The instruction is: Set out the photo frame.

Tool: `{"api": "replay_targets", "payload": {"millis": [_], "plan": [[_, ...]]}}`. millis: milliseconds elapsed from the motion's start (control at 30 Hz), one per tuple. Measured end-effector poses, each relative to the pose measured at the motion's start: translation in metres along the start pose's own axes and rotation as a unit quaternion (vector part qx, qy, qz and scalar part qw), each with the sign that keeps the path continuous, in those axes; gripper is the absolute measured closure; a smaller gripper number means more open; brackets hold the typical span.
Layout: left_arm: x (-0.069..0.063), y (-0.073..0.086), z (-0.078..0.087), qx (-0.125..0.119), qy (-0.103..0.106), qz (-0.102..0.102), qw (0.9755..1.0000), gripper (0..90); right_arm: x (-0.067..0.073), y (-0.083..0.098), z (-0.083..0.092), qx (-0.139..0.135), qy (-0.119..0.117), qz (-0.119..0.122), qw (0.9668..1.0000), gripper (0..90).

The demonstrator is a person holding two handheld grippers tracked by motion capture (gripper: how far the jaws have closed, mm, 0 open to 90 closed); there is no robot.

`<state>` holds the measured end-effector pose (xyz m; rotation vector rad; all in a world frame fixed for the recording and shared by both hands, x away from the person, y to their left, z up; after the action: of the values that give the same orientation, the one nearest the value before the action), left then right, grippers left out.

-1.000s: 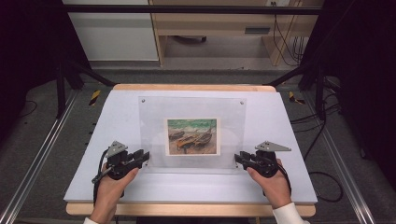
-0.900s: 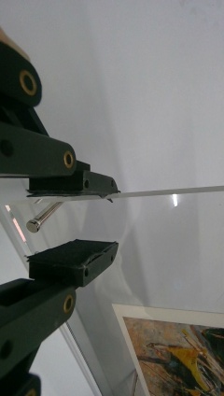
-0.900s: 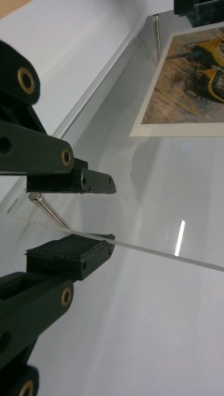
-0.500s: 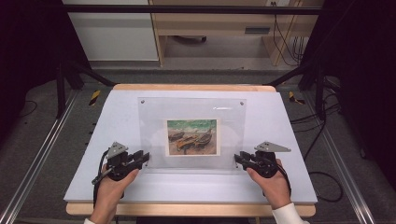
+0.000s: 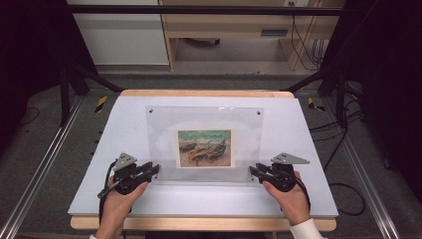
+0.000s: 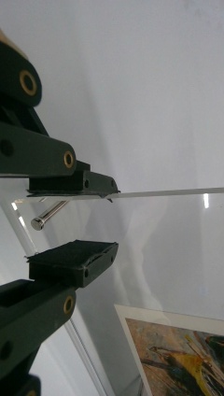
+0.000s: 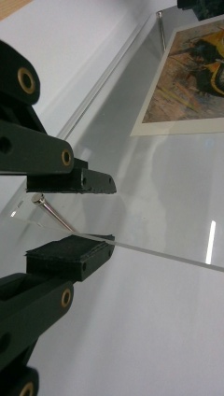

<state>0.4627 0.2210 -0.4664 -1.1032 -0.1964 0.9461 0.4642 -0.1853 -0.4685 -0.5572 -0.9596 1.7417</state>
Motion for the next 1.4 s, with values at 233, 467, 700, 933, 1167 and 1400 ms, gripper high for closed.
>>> {"api": "replay_targets", "payload": {"millis": [233,467,700,933,1167,1400], "plan": [[-0.001,0.002,0.001,0.002,-0.002,-0.005,1.0000,66.0,0.001,0.002,0.001,-0.001,0.000,0.000,1.0000,68.2],[-0.002,0.004,0.002,0.005,-0.001,-0.008,1.0000,65.8,0.002,0.004,0.002,-0.001,0.000,0.005,1.0000,68.1],[-0.003,0.006,0.002,0.011,-0.001,-0.012,0.9999,65.5,0.003,0.006,0.003,0.002,-0.001,0.006,1.0000,68.0],[-0.004,0.008,0.003,0.015,-0.001,-0.017,0.9998,65.3,0.004,0.008,0.004,0.006,-0.001,0.006,1.0000,67.8],[-0.006,0.010,0.003,0.015,0.000,-0.017,0.9997,65.2,0.004,0.009,0.004,0.004,-0.004,0.008,0.9999,67.5],[-0.006,0.011,0.004,0.018,0.000,-0.020,0.9997,64.9,0.005,0.011,0.005,0.008,-0.003,0.011,0.9999,67.1]]}}
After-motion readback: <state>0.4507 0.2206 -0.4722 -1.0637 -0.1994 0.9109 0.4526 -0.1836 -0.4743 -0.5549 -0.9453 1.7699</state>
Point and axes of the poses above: each handheld gripper's, and its own axes: z roughly backward along the jaws, y roughly out of its underside, x roughly to its left, the point moved 4 cm from there along -z, roughly forward along the jaws, and after that the axes turned 13 degrees about y, right-handed, at the moved point
